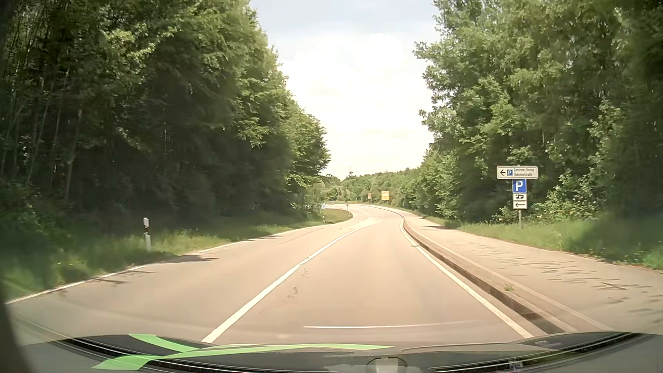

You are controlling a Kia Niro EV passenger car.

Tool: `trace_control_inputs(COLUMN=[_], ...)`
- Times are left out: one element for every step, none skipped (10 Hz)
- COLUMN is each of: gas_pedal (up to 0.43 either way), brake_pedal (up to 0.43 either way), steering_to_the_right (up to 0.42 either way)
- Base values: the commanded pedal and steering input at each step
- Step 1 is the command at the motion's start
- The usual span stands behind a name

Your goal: Follow the waypoints while adhering to traffic rules and regulations

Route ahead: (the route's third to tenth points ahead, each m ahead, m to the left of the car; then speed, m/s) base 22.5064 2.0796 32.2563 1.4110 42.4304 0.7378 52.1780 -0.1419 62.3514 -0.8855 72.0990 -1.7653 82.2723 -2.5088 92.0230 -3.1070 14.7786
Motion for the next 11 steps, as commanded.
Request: trace_control_inputs(gas_pedal=[0.138,0.138,0.138,0.138,0.138,0.138,0.138,0.138,0.138,0.138,0.138], brake_pedal=[0.0,0.0,0.0,0.0,0.0,0.0,0.0,0.0,0.0,0.0,0.0], steering_to_the_right=[0.015,0.015,0.015,0.015,0.014,0.013,0.014,0.014,0.014,0.014,0.014])
